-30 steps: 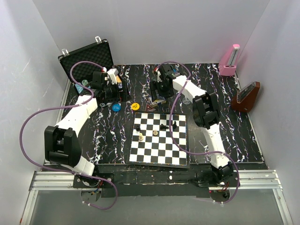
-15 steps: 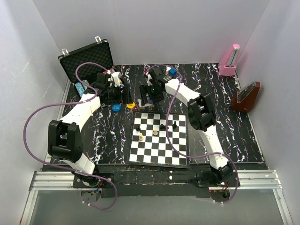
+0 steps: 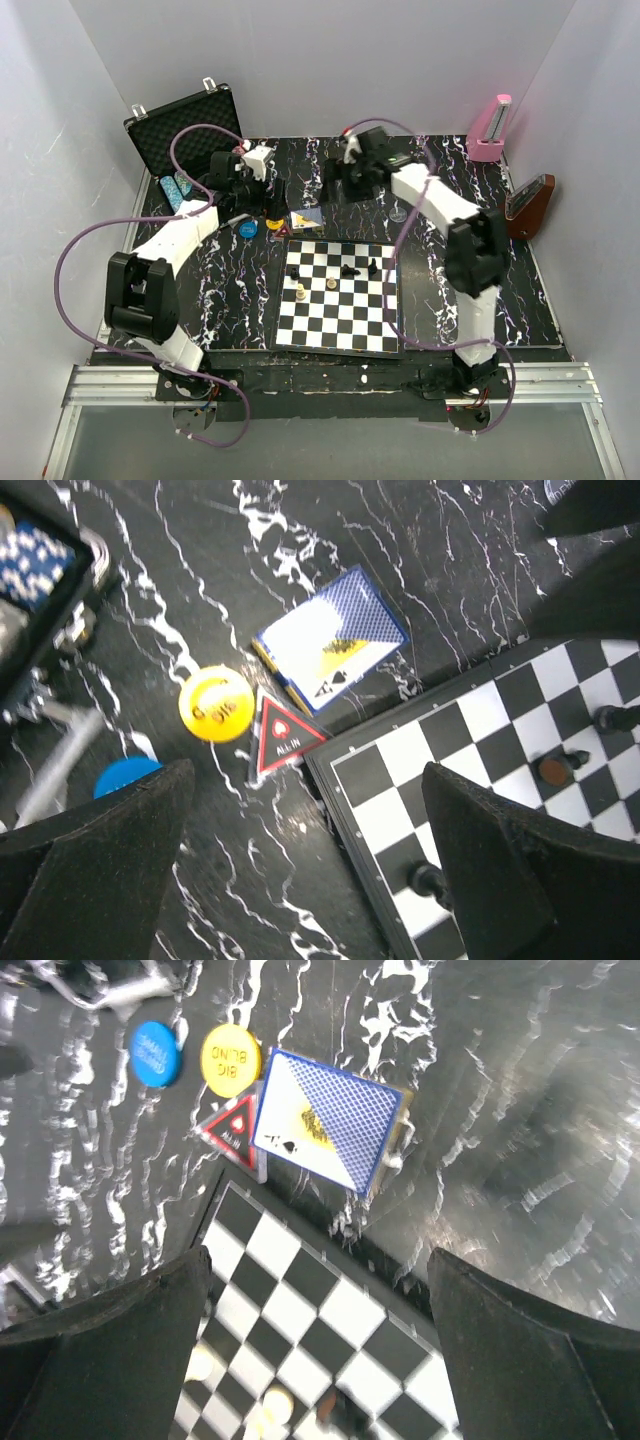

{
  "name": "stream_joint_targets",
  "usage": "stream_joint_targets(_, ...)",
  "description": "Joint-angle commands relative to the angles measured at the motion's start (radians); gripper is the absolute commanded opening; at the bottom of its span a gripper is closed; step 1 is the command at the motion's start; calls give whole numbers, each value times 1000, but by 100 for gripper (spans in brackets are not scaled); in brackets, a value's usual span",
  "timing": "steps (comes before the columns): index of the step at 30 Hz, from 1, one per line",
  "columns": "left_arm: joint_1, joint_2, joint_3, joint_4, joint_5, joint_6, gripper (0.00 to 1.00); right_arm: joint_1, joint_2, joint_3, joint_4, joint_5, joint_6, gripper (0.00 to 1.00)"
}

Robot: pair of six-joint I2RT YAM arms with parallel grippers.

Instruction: Pack up texas hold em set

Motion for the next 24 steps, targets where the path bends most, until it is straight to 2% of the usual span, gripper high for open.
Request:
stream_joint_targets(1, -17, 69, 56, 99, 69, 227, 98, -102, -303, -221, 186, -74, 59, 96)
stream_joint_targets(4, -15, 145, 95, 105, 141, 331, 98, -162, -478, -410, 258, -103, 81, 96)
stream_joint_targets(9, -29, 277, 180, 93, 185, 431, 98, -211, -711, -585, 225, -82, 35, 96)
stream_joint_targets(15, -40, 375, 269, 41, 185, 502, 98, -222, -889, -705, 174, -59, 15, 96)
stream_joint_targets(24, -83, 482, 356, -56, 155, 532, 98, -234, -1032, -766, 58, -20, -16, 96)
